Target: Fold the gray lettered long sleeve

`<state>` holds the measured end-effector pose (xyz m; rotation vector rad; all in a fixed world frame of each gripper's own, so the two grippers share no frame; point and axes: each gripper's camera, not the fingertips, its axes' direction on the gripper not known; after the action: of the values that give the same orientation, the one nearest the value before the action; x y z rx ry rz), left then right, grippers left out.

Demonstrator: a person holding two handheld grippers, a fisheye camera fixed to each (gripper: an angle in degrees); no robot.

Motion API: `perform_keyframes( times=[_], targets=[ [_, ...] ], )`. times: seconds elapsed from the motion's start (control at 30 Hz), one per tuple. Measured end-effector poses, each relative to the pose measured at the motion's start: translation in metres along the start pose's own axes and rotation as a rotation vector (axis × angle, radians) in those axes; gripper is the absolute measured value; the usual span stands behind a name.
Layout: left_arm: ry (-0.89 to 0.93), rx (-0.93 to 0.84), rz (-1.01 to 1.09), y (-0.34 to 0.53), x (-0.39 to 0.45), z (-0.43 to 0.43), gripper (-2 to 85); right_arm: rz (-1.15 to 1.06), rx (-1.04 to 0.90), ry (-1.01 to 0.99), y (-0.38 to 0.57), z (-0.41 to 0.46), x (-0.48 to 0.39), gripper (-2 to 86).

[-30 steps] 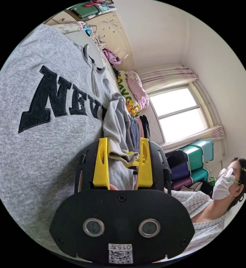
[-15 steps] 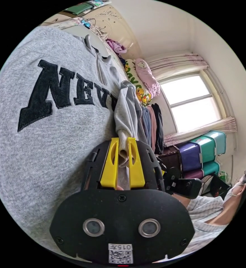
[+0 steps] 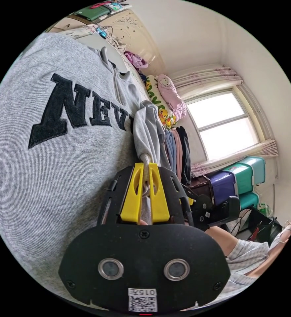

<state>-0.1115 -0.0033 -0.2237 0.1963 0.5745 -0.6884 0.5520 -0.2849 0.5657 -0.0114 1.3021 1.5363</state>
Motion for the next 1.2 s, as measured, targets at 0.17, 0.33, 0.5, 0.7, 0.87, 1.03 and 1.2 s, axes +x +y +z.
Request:
perform_keyframes(
  times=[0.17, 0.33, 0.5, 0.7, 0.87, 1.03, 1.2],
  targets=[
    [0.024, -0.007, -0.02, 0.0, -0.006, 0.003, 0.9, 0.038, 0.024, -0.031, 0.003, -0.002, 0.025, 4.2],
    [0.058, -0.019, -0.035, 0.001, -0.012, 0.008, 1.8, 0.073, 0.044, -0.044, -0.002, -0.013, 0.043, 4.3],
    [0.032, -0.069, 0.009, -0.004, -0.005, 0.024, 2.4, 0.085, 0.047, -0.072, -0.015, -0.03, 0.063, 4.3],
    [0.0, -0.019, 0.027, 0.007, 0.003, 0.023, 1.0, 0.116, 0.066, -0.192, -0.036, -0.063, 0.098, 4.5],
    [0.058, 0.022, 0.054, 0.015, 0.016, 0.012, 0.7, 0.067, 0.184, -0.27, -0.052, -0.118, 0.126, 4.7],
    [0.032, 0.092, 0.178, 0.032, 0.052, -0.037, 0.7, -0.022, 0.374, -0.413, -0.074, -0.191, 0.194, 4.4],
    [-0.104, 0.174, 0.148, 0.046, 0.062, -0.093, 1.0, 0.221, 0.276, -0.188, -0.1, -0.189, 0.303, 6.5]
  ],
)
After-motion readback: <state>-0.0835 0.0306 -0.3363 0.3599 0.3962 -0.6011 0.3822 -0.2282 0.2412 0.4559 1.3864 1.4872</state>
